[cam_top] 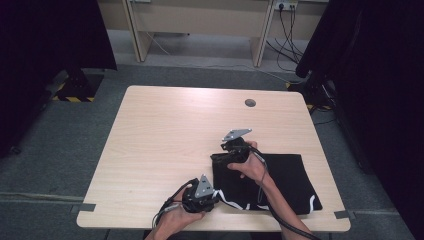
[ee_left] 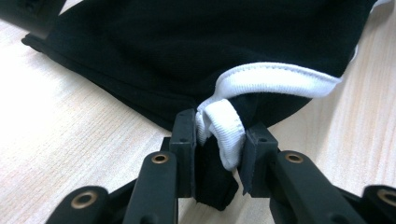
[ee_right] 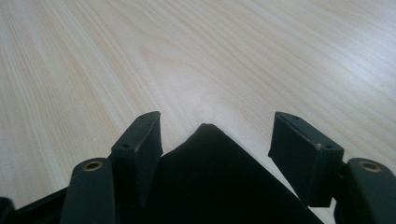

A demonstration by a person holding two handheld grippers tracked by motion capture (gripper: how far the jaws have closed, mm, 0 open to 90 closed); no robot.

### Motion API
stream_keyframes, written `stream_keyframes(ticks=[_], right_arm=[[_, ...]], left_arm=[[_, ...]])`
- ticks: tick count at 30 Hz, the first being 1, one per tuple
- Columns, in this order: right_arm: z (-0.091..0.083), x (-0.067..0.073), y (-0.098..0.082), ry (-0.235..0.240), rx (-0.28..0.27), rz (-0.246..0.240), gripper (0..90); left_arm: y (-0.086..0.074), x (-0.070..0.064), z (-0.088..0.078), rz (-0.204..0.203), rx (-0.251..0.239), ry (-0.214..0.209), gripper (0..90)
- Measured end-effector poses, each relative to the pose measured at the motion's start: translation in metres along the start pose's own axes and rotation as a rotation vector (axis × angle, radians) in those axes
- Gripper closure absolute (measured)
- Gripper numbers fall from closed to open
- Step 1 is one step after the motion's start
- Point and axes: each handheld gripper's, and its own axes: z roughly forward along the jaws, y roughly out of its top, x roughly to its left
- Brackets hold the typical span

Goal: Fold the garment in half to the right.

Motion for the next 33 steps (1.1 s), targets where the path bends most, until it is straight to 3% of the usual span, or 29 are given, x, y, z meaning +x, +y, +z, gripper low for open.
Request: stream_keyframes(ticks=[8,13,16,18,23,33], right_arm=[[0.014,0.000,-0.002,0.014,0.035,0.001,45.2],[0.019,-0.004,-0.007,0.043,0.046,-0.007,69.9],[0.017,-0.006,-0.008,0.060,0.052,0.008,78.4],[0.015,-0.007,-0.008,0.068,0.033,0.015,80.5],[0.005,-0.006,-0.002,0.069,-0.005,0.005,82.8],[-0.015,-0.004,0.019,0.065,-0.080,-0.023,83.7]], left_arm=[[0.000,0.001,0.000,-0.005,-0.004,-0.009,70.0],[0.000,0.000,0.000,-0.017,0.002,-0.013,70.3],[0.000,0.000,0.000,-0.011,0.000,-0.007,71.7],[0.000,0.001,0.001,-0.020,-0.005,-0.023,72.7],[0.003,0.004,-0.003,0.006,-0.003,0.000,73.3],[0.019,0.014,-0.029,0.014,-0.051,-0.002,73.3]])
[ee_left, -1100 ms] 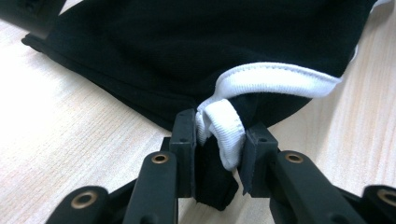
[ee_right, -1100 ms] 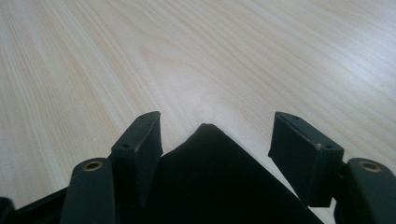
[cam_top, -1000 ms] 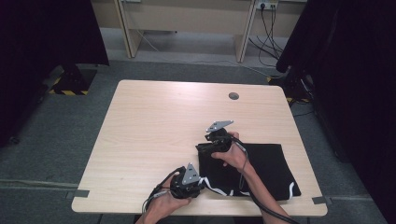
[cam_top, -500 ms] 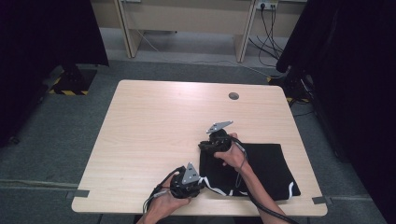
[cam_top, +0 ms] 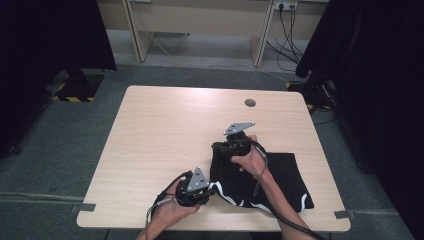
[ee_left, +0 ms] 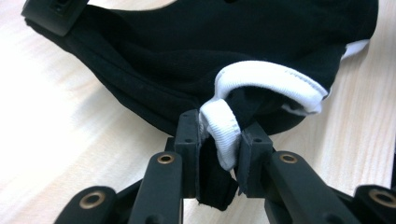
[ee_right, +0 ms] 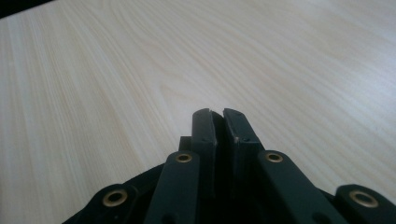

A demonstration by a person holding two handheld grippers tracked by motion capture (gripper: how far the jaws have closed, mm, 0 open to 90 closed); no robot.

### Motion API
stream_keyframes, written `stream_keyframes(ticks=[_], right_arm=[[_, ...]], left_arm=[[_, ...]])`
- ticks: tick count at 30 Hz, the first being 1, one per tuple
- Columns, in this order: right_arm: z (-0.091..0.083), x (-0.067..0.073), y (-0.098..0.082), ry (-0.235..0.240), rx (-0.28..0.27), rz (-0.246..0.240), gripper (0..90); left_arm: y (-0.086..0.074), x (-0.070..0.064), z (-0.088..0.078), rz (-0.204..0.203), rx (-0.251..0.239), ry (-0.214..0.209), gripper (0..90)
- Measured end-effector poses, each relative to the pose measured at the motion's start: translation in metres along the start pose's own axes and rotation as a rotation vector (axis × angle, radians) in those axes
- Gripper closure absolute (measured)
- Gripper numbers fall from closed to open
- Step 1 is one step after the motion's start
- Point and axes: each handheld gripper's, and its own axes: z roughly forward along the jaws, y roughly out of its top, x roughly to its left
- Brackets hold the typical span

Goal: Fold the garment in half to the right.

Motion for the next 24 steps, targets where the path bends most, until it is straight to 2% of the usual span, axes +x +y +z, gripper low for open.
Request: stream_keyframes(ticks=[7,12,20,24], right_arm=[[-0.018,0.002,0.014,0.005,-0.054,-0.017,84.0],[-0.035,0.000,0.018,0.002,-0.091,-0.022,84.1],[-0.068,-0.010,0.009,-0.012,-0.142,-0.004,84.1],[-0.085,-0.017,0.000,-0.032,-0.156,0.007,84.1]], left_arm=[[0.020,0.001,-0.017,0.034,-0.035,-0.007,73.3],[0.036,-0.002,-0.021,0.062,-0.054,-0.006,73.2],[0.071,-0.020,-0.011,0.134,-0.071,-0.027,73.1],[0.088,-0.027,0.001,0.174,-0.053,-0.044,72.9]])
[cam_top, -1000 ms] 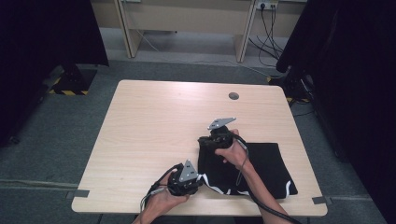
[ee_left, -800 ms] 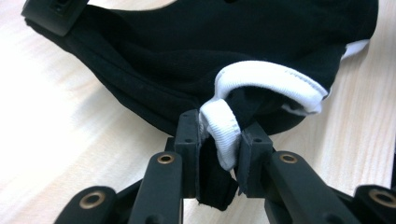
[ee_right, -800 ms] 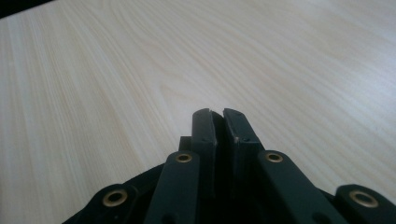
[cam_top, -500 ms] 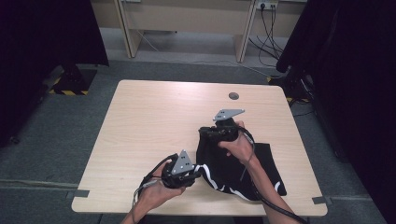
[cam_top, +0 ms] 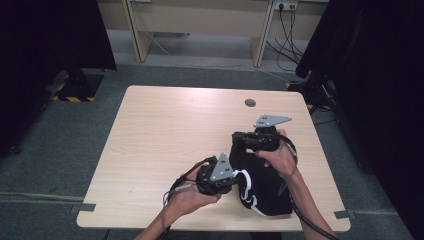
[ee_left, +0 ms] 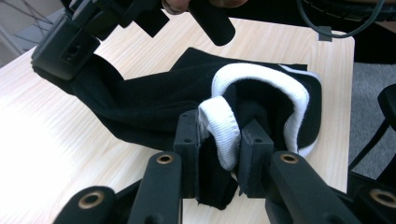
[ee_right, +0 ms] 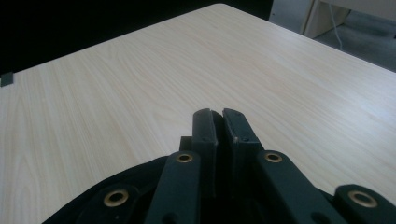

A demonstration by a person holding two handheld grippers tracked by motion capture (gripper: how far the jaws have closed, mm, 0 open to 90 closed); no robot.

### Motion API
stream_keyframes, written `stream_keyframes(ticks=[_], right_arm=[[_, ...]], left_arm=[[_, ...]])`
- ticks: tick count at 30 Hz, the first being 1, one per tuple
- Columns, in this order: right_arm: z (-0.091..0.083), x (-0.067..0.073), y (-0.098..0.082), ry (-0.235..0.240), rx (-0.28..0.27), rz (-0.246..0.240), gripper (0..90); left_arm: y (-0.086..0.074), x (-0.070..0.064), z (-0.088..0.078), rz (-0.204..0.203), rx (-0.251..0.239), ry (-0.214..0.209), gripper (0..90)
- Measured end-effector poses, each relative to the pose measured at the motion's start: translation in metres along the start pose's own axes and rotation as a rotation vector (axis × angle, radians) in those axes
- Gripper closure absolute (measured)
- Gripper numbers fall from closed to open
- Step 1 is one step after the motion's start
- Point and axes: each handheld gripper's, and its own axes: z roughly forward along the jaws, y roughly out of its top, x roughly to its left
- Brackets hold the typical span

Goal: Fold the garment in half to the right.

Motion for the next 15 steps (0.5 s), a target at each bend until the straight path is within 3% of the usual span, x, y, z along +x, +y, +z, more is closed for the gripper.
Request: stream_keyframes(ticks=[7,15], right_arm=[[-0.027,-0.019,-0.023,-0.026,-0.023,0.047,84.0],[-0.042,-0.036,-0.053,-0.054,-0.009,0.094,82.7]], left_arm=[[0.018,-0.013,0.033,0.031,0.014,-0.048,72.5],[0.021,-0.025,0.073,0.036,0.069,-0.090,71.6]])
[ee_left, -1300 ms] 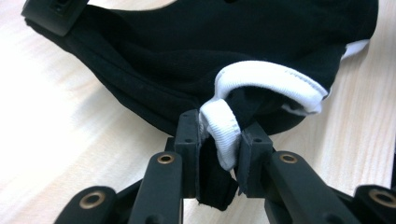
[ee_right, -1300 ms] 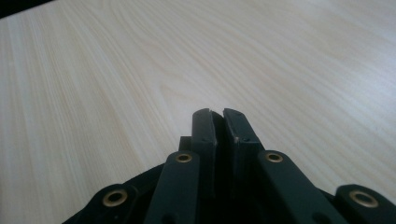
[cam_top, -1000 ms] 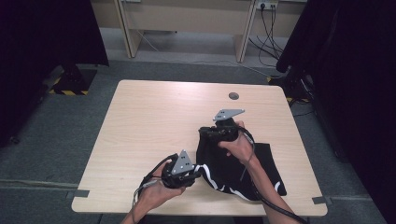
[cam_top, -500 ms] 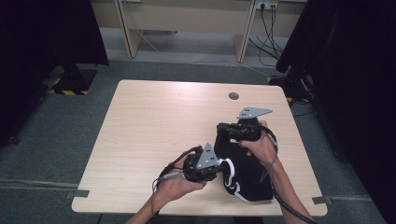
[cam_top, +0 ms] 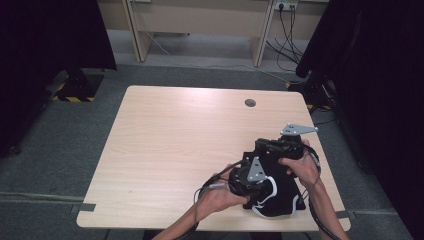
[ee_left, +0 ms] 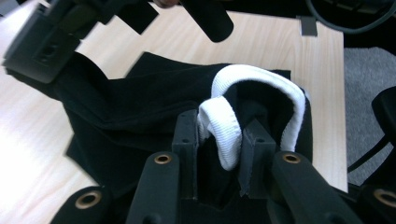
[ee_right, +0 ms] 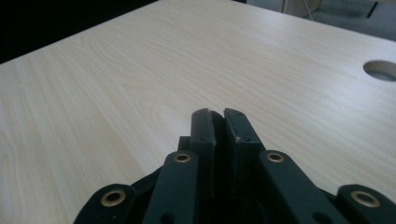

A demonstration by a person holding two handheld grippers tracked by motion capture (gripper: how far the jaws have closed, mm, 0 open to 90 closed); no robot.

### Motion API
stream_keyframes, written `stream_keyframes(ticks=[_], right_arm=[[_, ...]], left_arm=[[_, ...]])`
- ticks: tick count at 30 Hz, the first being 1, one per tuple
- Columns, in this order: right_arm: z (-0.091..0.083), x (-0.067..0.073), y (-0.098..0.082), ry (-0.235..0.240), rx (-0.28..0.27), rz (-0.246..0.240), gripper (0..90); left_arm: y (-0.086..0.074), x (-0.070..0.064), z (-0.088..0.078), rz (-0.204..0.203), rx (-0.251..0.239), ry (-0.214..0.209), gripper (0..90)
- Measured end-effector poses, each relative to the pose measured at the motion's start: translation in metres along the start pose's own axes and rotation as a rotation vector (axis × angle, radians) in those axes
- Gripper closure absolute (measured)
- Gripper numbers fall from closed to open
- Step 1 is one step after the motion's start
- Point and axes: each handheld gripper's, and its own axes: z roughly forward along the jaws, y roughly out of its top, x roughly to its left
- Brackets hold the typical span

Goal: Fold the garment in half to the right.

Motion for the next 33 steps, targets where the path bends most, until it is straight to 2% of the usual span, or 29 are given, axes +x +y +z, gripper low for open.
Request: stream_keyframes(ticks=[4,6,8,9,11,13,16,18,19,21,23,26,29,31,33], right_arm=[[0.000,-0.008,-0.012,-0.012,0.015,0.023,81.0],[0.000,-0.012,-0.016,-0.033,0.029,0.023,78.1],[-0.002,-0.016,-0.019,-0.058,0.038,0.030,71.8],[-0.002,-0.017,-0.021,-0.074,0.040,0.042,65.9],[-0.005,-0.018,-0.022,-0.096,0.045,0.071,57.3],[-0.008,-0.018,-0.022,-0.108,0.036,0.099,49.4],[-0.011,-0.017,-0.020,-0.149,0.044,0.110,42.0],[-0.012,-0.016,-0.018,-0.170,0.052,0.106,39.2],[-0.012,-0.016,-0.018,-0.179,0.055,0.109,38.0],[-0.011,-0.014,-0.018,-0.195,0.072,0.110,35.8],[-0.010,-0.011,-0.019,-0.216,0.098,0.103,34.2],[-0.007,-0.006,-0.023,-0.237,0.133,0.102,31.6],[-0.005,0.001,-0.027,-0.275,0.159,0.128,26.2],[-0.004,0.004,-0.028,-0.283,0.167,0.135,25.2],[0.004,0.010,-0.030,-0.319,0.219,0.119,23.1]], left_arm=[[0.001,-0.002,0.019,-0.009,0.019,-0.021,70.8],[0.001,-0.003,0.027,-0.009,0.035,-0.033,68.7],[0.000,-0.004,0.035,-0.017,0.043,-0.045,62.9],[0.000,-0.004,0.038,-0.027,0.038,-0.047,58.1],[0.000,-0.006,0.040,-0.018,0.030,-0.045,48.2],[0.001,-0.006,0.036,-0.015,-0.003,-0.033,38.4],[0.004,-0.003,0.021,-0.057,-0.047,-0.031,28.1],[0.002,-0.001,0.010,-0.072,-0.081,-0.031,23.9],[0.000,-0.001,0.003,-0.101,-0.092,-0.035,22.5],[-0.006,0.002,-0.006,-0.112,-0.110,-0.036,19.5],[-0.015,0.004,-0.012,-0.118,-0.085,-0.020,18.6],[-0.032,0.008,-0.012,-0.152,-0.038,0.009,17.7],[-0.050,0.009,-0.003,-0.184,0.015,0.027,16.3],[-0.054,0.010,0.000,-0.191,0.030,0.041,15.8],[-0.062,0.010,0.011,-0.214,0.041,0.062,13.7]])
